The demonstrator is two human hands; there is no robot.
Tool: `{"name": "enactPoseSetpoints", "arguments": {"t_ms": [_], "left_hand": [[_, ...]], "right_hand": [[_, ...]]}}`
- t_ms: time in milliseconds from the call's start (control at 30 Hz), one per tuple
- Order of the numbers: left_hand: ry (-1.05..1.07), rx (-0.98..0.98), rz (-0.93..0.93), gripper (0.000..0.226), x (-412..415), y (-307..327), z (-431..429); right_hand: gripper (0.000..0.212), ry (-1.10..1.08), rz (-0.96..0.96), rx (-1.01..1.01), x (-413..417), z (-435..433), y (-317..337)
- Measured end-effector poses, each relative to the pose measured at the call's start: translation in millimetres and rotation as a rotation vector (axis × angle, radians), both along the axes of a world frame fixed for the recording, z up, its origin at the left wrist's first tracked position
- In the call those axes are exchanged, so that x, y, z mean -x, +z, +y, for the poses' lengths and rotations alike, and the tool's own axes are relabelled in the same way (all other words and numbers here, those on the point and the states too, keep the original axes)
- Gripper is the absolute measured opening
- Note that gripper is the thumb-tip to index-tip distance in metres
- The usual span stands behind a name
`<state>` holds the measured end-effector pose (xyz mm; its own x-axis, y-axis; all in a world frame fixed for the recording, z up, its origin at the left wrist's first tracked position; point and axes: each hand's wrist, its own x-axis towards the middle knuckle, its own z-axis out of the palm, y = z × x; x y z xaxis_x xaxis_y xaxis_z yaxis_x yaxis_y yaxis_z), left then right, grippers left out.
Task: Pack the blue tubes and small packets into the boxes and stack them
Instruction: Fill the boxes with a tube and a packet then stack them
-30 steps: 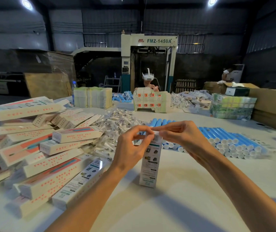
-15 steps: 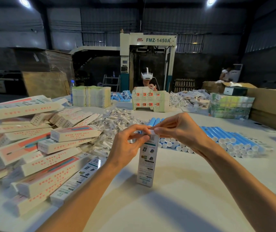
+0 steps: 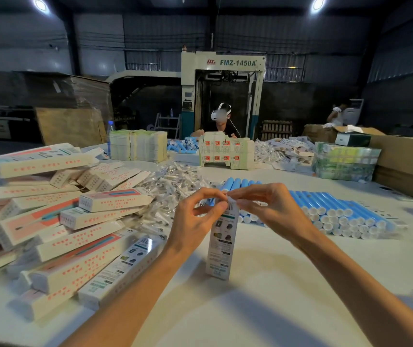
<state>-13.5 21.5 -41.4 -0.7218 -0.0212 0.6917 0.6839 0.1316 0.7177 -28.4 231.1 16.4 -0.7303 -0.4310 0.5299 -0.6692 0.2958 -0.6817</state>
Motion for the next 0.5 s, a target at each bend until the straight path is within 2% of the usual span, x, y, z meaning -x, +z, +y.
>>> {"name": "enactPoseSetpoints", "arguments": {"t_ms": [133,300,333,500], "left_hand": [[-0.039,-0.078,-0.041,0.010,1.6,-3.2,0.0],[0.037,-0.002,0.089,0.011,1.9,-3.4,1.9],[0.049,-0.002,0.098,0.011,1.9,-3.8,3.0],[0.035,-0.082,0.001,0.010,0.8,-3.7,5.7]], "right_hand": [[0.016,-0.064,0.115,-0.014,-7.2,-9.6,-3.7],[0.024,-0.116,0.447,-0.178,-13.5,-11.6,-13.2],[0.025,-0.113,0.467,-0.177,-12.7,-10.4,-16.0],[0.023,-0.100,0.228,0.140,-8.0,-13.1,-32.1]]}}
